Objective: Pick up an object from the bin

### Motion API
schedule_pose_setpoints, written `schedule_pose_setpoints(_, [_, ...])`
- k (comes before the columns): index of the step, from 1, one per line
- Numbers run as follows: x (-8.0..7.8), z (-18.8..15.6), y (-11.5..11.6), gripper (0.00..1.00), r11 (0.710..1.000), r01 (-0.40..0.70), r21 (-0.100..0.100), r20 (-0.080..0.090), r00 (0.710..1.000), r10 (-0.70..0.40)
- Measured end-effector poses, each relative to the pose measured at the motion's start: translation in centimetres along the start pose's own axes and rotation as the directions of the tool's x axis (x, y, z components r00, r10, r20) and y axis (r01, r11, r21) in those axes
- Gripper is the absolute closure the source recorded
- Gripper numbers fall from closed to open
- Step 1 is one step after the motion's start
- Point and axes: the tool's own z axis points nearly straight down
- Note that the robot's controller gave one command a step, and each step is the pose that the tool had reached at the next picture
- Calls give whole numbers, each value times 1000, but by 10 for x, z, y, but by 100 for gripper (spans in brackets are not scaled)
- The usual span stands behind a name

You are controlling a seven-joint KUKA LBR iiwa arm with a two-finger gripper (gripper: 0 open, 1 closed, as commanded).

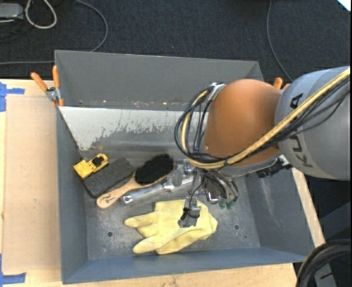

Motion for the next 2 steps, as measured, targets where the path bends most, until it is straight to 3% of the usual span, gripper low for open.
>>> schedule_pose_setpoints(2, [-2,13,0,0,999,33,0,3,999,-33])
